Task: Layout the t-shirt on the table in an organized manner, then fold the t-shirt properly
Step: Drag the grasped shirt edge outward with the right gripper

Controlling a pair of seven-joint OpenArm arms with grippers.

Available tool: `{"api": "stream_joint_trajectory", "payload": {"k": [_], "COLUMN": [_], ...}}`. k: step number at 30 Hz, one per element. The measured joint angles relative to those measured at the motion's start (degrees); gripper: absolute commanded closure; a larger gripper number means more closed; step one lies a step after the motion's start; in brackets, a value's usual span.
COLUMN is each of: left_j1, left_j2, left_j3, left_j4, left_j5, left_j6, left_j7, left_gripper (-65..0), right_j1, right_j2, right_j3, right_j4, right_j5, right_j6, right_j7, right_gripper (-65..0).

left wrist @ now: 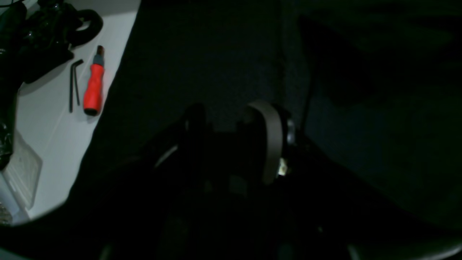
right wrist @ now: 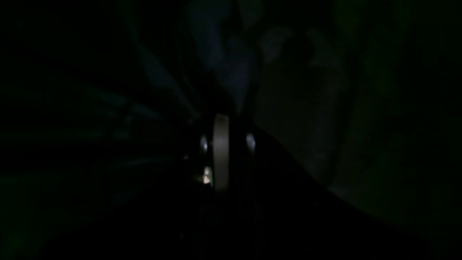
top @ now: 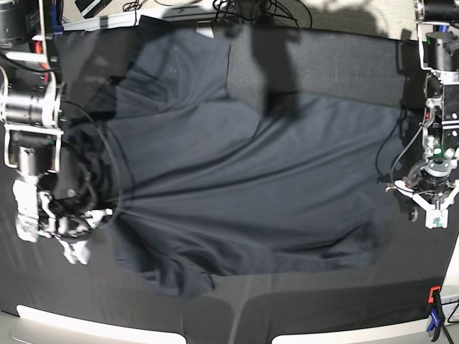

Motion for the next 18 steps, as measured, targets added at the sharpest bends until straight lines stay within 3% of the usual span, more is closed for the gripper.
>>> {"api": "stream_joint_trajectory", "payload": {"k": [5, 7, 10, 12, 14, 18], "left_j1": [0.0, 0.0, 0.0, 0.0, 0.0, 0.0], "left_j2": [0.0, 0.0, 0.0, 0.0, 0.0, 0.0], "left_j3": [0.0, 0.0, 0.0, 0.0, 0.0, 0.0], "left_j4": [0.0, 0.0, 0.0, 0.0, 0.0, 0.0], "left_j5": [0.0, 0.0, 0.0, 0.0, 0.0, -2.6], "left_j6": [0.0, 0.0, 0.0, 0.0, 0.0, -0.1], "left_j7": [0.0, 0.0, 0.0, 0.0, 0.0, -0.3], "left_gripper": [-20.4, -20.4, -20.4, -20.4, -20.5, -20.5], "right_j1": [0.1, 0.1, 0.1, 0.1, 0.2, 0.1], "right_j2": [1.3, 1.5, 1.7, 2.1, 2.6, 5.5], "right_j3": [0.0, 0.0, 0.0, 0.0, 0.0, 0.0], "right_j4": [0.0, 0.0, 0.0, 0.0, 0.0, 0.0], "right_j5": [-0.2, -0.2, -0.2, -3.5, -7.5, -9.3], "right_j6": [-0.2, -0.3, -0.3, -0.8, -5.7, -6.9], "right_j7": [0.8, 0.8, 0.9, 0.8, 0.8, -0.2], "right_gripper": [-20.2, -23.9, -24.1, -24.1, -24.1, -24.1]}}
